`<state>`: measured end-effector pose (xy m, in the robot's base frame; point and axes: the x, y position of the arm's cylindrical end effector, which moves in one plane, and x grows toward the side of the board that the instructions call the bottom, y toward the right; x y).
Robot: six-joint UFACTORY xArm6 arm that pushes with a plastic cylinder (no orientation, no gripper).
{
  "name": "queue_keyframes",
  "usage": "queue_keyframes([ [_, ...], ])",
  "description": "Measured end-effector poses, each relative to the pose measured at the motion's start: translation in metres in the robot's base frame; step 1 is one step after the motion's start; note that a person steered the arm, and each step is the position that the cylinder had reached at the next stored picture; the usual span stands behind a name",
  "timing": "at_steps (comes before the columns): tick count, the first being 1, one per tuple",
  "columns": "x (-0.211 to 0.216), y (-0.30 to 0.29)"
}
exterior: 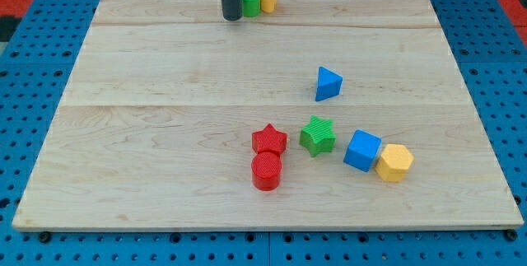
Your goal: Place the blue triangle parallel to green circle
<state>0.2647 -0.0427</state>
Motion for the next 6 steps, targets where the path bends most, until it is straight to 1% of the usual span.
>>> queue_keyframes([
  [2,0.040,0.126],
  [3,0.084,0.150],
  [4,0.121,0.150],
  [5,0.136,0.127],
  [6,0.136,0.090],
])
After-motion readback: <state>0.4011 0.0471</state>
